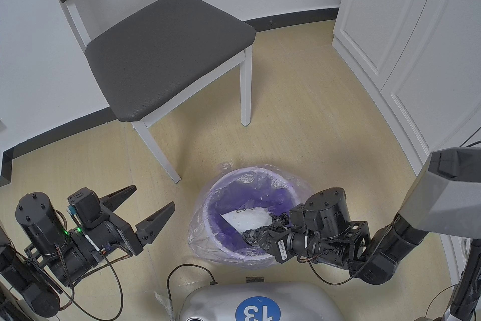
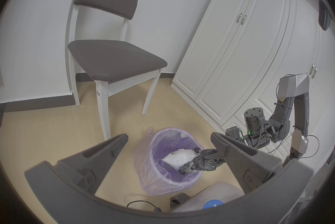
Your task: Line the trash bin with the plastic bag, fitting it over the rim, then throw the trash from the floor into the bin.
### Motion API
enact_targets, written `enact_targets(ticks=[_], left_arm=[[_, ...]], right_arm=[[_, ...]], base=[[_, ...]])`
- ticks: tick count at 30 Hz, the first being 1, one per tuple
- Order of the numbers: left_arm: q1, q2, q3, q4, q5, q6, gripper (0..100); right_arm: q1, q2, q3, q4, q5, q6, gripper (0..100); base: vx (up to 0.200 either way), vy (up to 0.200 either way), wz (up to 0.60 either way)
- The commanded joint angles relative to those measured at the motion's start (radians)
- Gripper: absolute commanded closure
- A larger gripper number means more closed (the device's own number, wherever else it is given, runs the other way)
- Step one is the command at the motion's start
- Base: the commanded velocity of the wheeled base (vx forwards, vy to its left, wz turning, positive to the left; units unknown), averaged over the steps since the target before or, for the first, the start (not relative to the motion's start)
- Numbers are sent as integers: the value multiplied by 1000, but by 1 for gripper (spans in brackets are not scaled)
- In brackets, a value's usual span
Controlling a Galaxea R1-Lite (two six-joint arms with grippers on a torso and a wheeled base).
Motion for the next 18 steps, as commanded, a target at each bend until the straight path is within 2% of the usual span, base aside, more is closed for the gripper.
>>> enact_targets(ticks=[1,7,16,17,18], left_arm=[[0,0,16,-18,0,-1,0],[2,0,16,-18,0,-1,0],[2,0,16,-18,1,-1,0],[2,0,16,-18,1,-1,0],[2,0,16,-18,0,-1,0]], right_arm=[[5,44,-12,-14,0,4,100],[5,66,-21,-81,-4,9,100],[8,90,-29,-101,-12,16,100],[8,90,-27,-110,-14,16,0],[8,92,-27,-112,-14,16,0]], base=[[0,0,0],[0,0,0],[0,0,0],[0,0,0],[0,0,0]])
